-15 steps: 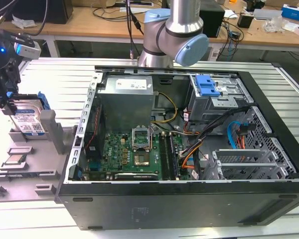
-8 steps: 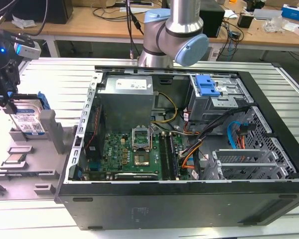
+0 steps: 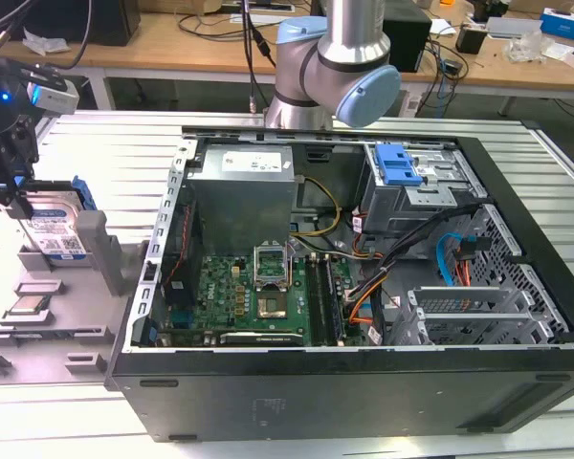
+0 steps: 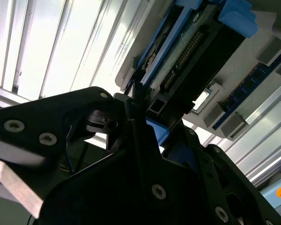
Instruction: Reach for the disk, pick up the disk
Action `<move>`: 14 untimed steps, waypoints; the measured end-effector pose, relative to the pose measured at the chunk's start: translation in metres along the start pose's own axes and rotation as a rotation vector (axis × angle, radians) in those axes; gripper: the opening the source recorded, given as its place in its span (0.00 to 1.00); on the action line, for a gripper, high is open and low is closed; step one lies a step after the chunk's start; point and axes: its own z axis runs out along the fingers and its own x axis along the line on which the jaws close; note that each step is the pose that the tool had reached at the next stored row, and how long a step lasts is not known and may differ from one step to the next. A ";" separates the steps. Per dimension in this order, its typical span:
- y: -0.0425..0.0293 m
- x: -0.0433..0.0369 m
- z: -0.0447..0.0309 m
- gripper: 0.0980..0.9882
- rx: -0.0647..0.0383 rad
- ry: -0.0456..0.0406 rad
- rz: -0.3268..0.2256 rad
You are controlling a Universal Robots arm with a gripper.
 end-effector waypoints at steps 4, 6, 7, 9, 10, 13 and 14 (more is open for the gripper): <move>0.0000 0.0000 0.0002 0.30 0.000 0.0000 0.000; 0.0000 0.0000 0.0003 0.30 0.000 0.0000 0.000; 0.0000 0.0000 0.0003 0.30 0.000 0.0000 0.000; -0.0001 0.0000 0.0003 0.30 0.000 -0.0002 0.000; 0.0000 0.0000 -0.0001 0.30 0.000 -0.0003 0.000; 0.0001 0.0000 -0.0027 0.30 0.000 -0.0001 0.000; 0.0001 0.0000 -0.0036 0.30 0.000 -0.0002 0.000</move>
